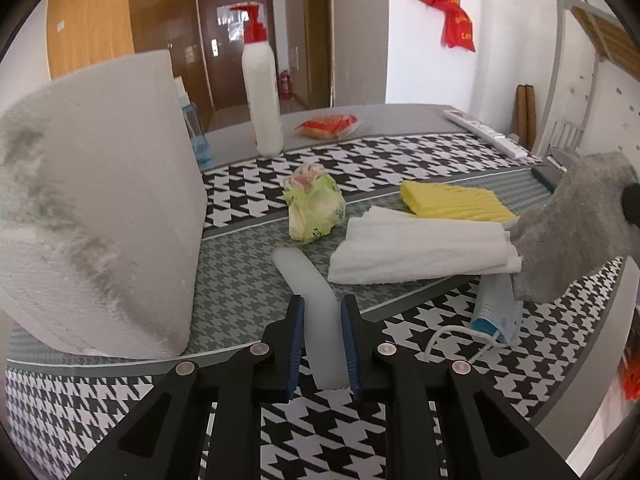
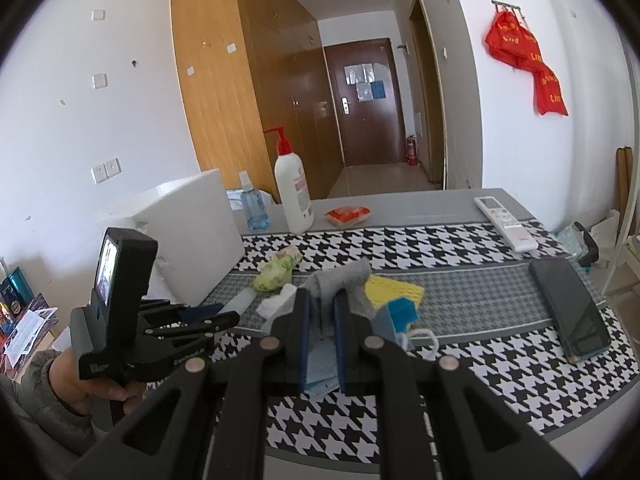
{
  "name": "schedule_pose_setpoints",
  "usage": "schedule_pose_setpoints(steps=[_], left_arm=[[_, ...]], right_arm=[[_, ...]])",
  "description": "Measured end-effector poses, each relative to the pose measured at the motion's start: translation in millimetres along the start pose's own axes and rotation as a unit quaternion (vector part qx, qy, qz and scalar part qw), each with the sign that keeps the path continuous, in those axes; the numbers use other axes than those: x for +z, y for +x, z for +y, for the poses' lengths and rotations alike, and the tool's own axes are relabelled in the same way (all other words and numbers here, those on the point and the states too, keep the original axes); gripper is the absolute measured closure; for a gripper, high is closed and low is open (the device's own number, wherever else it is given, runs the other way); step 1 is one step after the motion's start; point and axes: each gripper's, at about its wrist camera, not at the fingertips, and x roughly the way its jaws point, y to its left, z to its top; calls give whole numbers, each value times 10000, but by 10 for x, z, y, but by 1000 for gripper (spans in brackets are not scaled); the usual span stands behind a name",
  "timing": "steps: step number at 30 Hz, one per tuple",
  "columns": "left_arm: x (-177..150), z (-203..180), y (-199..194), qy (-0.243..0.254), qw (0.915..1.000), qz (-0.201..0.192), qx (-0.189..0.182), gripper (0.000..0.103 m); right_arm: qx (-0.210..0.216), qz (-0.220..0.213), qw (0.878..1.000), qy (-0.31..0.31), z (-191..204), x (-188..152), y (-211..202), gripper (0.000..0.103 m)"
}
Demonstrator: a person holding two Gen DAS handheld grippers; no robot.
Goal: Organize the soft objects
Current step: 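Lift the grey sock with the right gripper toward the white foam box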
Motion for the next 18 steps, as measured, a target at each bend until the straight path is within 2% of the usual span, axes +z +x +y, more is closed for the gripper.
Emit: schedule_pose_setpoints(steps=[18], left_arm=[[51,44,-407,167,9982,-559,-159,85]], right_arm=[[-163,-417,9989,-98,132,241,-195,89]])
